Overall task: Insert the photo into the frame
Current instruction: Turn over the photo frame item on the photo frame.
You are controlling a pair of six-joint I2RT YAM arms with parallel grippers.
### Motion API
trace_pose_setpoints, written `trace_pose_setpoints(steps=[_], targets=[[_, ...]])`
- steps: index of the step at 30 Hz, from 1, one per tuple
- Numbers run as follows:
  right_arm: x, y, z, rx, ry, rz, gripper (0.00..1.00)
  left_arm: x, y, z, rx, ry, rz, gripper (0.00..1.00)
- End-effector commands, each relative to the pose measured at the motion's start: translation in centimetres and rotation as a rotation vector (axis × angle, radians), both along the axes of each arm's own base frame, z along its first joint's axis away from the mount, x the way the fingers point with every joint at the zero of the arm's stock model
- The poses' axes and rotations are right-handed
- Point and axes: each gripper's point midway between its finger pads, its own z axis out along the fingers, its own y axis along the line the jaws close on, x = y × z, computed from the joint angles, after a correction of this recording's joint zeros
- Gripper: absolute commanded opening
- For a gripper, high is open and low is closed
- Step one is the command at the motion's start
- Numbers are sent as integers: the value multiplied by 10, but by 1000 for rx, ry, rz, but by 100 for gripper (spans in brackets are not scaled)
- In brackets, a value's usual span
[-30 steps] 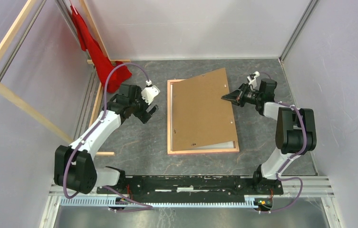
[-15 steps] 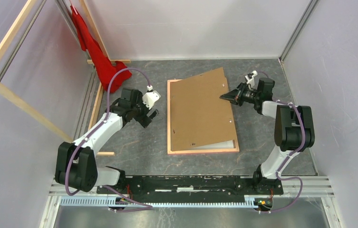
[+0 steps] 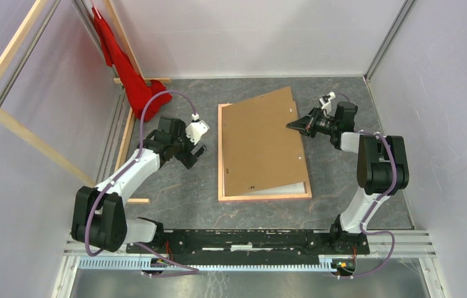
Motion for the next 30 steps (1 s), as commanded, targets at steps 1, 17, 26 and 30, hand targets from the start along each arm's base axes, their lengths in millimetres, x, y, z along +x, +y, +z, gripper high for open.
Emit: trace_pose_setpoints(steps=[1, 17, 26, 30], targets=[[9, 5, 24, 35, -104, 28, 0, 2, 3, 10, 2, -46, -8, 100], [-2, 7, 7, 29, -76, -1, 0, 0, 2, 5, 3, -30, -13, 100], [0, 10, -2, -22, -72, 14, 0, -2, 3, 3, 8, -30, -18, 100], [3, 8, -10, -76, -66, 7, 15, -2, 3, 4, 8, -32, -18, 100]])
